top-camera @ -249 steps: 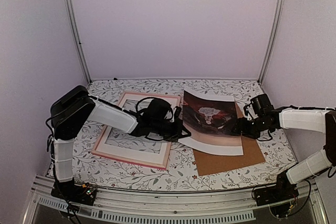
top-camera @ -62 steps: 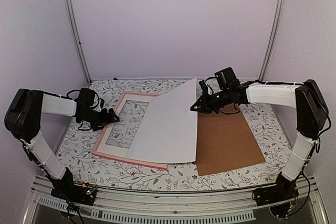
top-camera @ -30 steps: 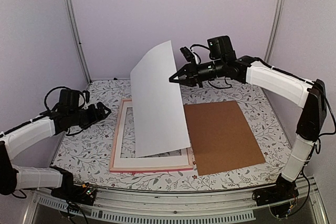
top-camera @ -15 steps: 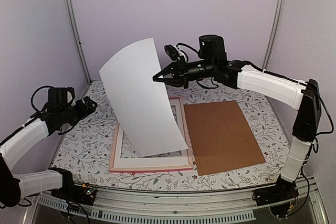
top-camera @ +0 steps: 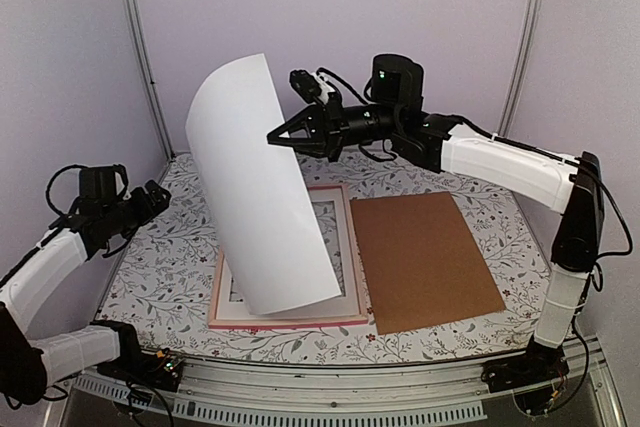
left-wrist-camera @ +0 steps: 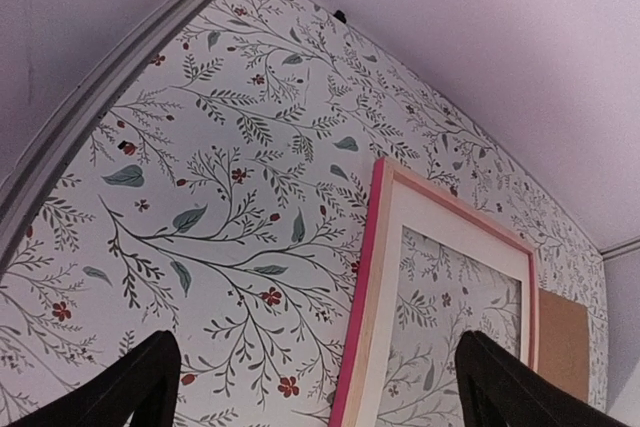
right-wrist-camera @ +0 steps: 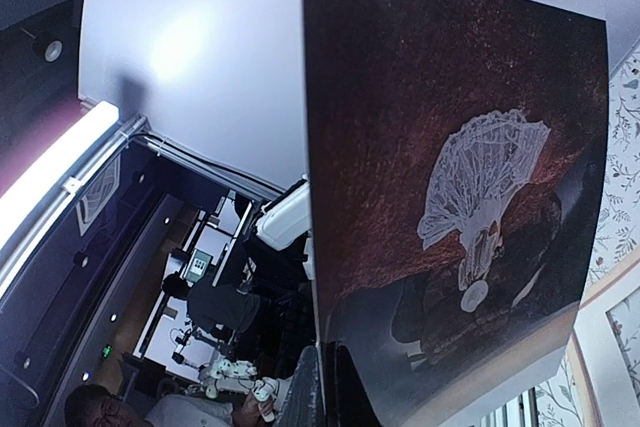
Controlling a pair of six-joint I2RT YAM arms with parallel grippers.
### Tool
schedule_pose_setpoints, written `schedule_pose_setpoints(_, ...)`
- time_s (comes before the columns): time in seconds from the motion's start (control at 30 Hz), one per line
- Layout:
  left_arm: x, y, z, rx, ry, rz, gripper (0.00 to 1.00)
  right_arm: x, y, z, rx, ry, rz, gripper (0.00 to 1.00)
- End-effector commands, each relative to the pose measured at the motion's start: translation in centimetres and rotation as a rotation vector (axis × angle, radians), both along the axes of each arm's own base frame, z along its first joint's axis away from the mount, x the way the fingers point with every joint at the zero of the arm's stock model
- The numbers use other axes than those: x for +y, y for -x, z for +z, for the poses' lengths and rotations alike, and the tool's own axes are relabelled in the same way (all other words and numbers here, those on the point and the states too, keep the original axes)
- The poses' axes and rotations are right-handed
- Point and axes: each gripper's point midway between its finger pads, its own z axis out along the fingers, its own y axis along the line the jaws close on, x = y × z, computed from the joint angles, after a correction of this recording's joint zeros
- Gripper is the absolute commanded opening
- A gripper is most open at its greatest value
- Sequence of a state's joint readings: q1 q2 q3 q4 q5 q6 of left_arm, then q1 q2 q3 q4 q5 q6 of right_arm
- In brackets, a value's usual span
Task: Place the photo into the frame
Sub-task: Place the photo on the mat board.
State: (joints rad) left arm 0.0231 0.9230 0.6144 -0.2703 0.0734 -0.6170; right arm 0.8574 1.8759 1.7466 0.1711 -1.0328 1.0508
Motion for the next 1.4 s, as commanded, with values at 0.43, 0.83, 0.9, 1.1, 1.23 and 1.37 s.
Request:
schedule_pose_setpoints(0.43, 0.2, 0.2, 0.4, -0.007, -0.002, -0.026, 0.98, -4.3, -15.7, -19.4, 0.248, 0.305, -0.373, 0.0)
schedule_pose_setpoints(0.83, 0.1, 0.3, -0.2, 0.013, -0.033, -0.053, 0.98, -7.9, -18.1, -30.5, 0.242, 0.581, -0.446, 0.0)
schedule_pose_setpoints(0.9, 0.1, 0.2, -0.1, 0.009, -0.035, -0.056, 0.98, -8.0, -17.9, -31.0, 0.24, 0.599, -0.437, 0.0)
schedule_pose_setpoints(1.1, -0.1, 0.1, -0.4, 0.017, -0.031, -0.07, 0.98, -8.5, -17.8, -31.9, 0.207, 0.647, -0.43, 0.0)
schedule_pose_setpoints(1.23, -0.4, 0.1, -0.5, 0.013, -0.02, -0.083, 0.98, -8.5, -17.5, -32.0, 0.207, 0.647, -0.423, 0.0)
schedule_pose_setpoints(1.37, -0.7, 0.1, -0.5, 0.015, -0.017, -0.1, 0.99, -8.5, -17.2, -31.8, 0.21, 0.641, -0.423, 0.0)
